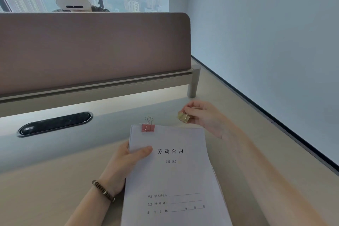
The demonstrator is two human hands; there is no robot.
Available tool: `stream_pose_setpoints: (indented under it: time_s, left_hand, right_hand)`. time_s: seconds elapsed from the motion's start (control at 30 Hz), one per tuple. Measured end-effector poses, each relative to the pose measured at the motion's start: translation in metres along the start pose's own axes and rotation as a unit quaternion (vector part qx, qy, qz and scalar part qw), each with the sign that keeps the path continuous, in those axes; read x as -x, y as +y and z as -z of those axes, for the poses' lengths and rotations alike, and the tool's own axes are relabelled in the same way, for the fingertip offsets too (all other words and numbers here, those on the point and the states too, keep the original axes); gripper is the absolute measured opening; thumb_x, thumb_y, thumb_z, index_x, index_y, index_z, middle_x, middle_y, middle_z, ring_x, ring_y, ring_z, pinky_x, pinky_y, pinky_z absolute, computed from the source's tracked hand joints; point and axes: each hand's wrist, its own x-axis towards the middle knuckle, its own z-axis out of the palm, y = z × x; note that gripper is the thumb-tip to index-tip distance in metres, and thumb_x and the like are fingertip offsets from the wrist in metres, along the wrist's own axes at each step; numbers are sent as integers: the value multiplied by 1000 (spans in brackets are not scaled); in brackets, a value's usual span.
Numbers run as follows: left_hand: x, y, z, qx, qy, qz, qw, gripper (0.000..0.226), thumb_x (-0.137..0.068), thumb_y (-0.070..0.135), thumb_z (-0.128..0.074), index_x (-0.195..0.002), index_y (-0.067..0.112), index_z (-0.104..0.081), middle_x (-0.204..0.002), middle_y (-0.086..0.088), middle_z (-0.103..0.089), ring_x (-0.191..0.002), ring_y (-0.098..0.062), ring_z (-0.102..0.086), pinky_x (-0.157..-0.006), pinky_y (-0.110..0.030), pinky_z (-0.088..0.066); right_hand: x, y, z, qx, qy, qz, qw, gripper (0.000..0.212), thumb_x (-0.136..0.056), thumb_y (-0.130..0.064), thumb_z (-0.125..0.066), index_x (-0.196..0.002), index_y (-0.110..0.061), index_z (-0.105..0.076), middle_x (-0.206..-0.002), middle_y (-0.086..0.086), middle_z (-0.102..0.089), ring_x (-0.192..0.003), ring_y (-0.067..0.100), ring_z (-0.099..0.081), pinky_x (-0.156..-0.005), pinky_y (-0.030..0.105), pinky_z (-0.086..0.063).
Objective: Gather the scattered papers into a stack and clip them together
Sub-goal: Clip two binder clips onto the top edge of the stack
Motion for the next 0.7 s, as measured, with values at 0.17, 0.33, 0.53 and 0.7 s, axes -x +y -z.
stream_pose_setpoints:
  time_s: [0.17,0.33,0.53,0.7]
  left_hand:
    - [1,2,-1,-25,5,-5,1000,42,-72,15,-76,-109,-3,-69,-103,-22,-75,-91,-40,-73,-76,-43,-62]
    - [1,3,-3,-42,16,-9,999,26,-83,13,-76,-107,1,-71,-102,-18,-77,-90,-36,-74,-79,-43,-61]
    - [1,2,-6,-49,28,-11,998,18,-89,9,-66,-103,1,-71,-98,-17,-78,-82,-30,-76,-68,-35,-62]
    - [1,1,-5,-50,24,-2,998,16,-89,9,-67,-99,0,-73,-96,-18,-77,-79,-30,-76,-68,-36,-63]
  right_hand:
    - [9,-5,-15,73,-18,23,997,8,-96,-9,-66,-89,-7,-71,-110,20,-75,-97,23,-72,-97,32,-57]
    - [10,-5,-19,174,-57,20,983,10,-93,-16,-72,-86,-8,-73,-110,-2,-78,-109,17,-71,-98,28,-52]
    - [10,-3,-18,216,-114,26,969,16,-99,-13,-62,-85,-6,-60,-114,20,-73,-103,-3,-70,-82,14,-48]
    - [7,0,-13,212,-113,16,971,18,-97,-19,-67,-82,-10,-64,-106,3,-79,-96,12,-70,-93,32,-49]
